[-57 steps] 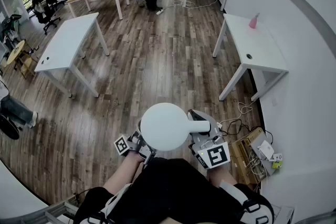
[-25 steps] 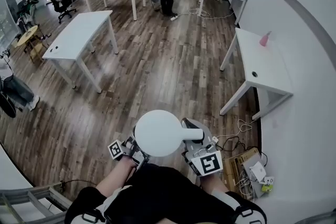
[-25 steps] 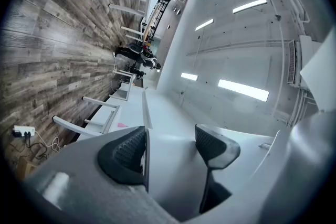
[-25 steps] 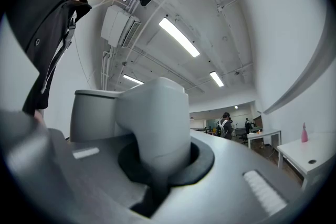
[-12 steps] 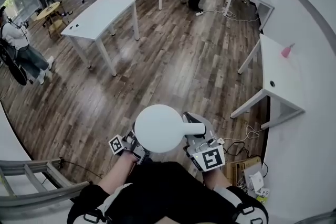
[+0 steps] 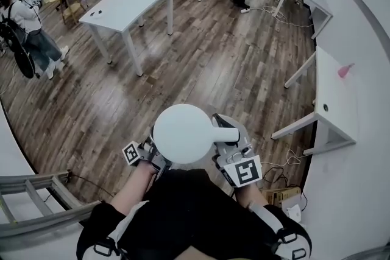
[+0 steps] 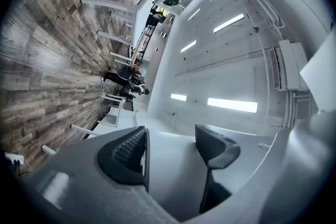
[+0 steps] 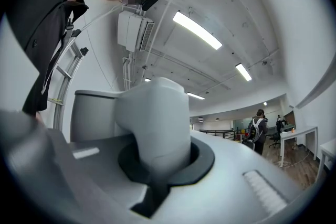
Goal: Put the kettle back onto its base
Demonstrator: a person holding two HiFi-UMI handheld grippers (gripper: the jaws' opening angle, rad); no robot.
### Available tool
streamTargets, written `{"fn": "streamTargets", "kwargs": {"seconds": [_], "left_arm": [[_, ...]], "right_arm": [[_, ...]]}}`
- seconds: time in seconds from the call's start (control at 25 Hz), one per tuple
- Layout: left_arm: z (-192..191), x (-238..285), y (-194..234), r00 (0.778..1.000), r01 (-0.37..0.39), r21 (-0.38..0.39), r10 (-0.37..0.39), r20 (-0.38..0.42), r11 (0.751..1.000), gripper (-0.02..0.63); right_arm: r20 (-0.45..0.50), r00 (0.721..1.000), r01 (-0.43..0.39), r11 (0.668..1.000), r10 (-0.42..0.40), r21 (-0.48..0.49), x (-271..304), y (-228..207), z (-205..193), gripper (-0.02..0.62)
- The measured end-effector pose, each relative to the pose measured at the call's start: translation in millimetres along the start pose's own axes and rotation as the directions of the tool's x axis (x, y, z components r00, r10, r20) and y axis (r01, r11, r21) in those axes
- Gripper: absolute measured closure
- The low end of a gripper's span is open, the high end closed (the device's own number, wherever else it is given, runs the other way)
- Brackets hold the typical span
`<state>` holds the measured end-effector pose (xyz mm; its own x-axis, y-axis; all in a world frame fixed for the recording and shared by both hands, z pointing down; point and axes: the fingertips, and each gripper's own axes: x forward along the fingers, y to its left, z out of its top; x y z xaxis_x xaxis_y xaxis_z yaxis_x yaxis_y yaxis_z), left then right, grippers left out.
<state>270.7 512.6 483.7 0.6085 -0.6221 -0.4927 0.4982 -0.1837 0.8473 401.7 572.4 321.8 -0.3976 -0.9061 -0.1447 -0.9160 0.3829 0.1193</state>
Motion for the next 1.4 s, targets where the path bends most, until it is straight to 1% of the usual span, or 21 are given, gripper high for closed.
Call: {"fn": "streamTargets", "kwargs": {"seconds": [0.16,0.28,0.4,0.48,0.6,0.8,1.04,1.4], "left_arm": [[38,-8,-11,0.998,0.017,0.022,-0.018,0.055,1.0,0.301],[71,-21,-23,0.994,0.02,0.049,-0.025,0.103,0.999,0.301],[102,-37,-36,0.989,0.024,0.075,-0.034,0.143,0.997,0.301],[119,-48,-45,0.986,0.024,0.093,-0.039,0.163,0.995,0.301],[140,-55,-59,0.982,0.027,0.121,-0.049,0.181,0.992,0.301],[168,-64,-71,0.974,0.027,0.151,-0.06,0.218,0.988,0.301],[194,-73,-73,0.957,0.023,0.171,-0.071,0.281,0.985,0.302],[249,-56,-79,0.924,0.021,0.238,-0.11,0.367,0.971,0.308]], "right_arm": [[0.02,0.997,-0.072,0.997,0.072,0.009,41,20,-1,0.592],[0.051,0.989,-0.14,0.99,0.139,0.02,75,43,-2,0.592],[0.057,0.98,-0.193,0.981,0.192,0.025,105,67,-6,0.592],[0.064,0.973,-0.222,0.975,0.22,0.03,119,83,-7,0.592],[0.081,0.968,-0.244,0.969,0.239,0.045,138,96,-6,0.592],[0.096,0.957,-0.281,0.957,0.274,0.067,167,112,-9,0.592],[0.095,0.938,-0.34,0.937,0.332,0.083,200,123,-16,0.592],[0.139,0.888,-0.452,0.887,0.439,0.09,270,119,-26,0.592]]}}
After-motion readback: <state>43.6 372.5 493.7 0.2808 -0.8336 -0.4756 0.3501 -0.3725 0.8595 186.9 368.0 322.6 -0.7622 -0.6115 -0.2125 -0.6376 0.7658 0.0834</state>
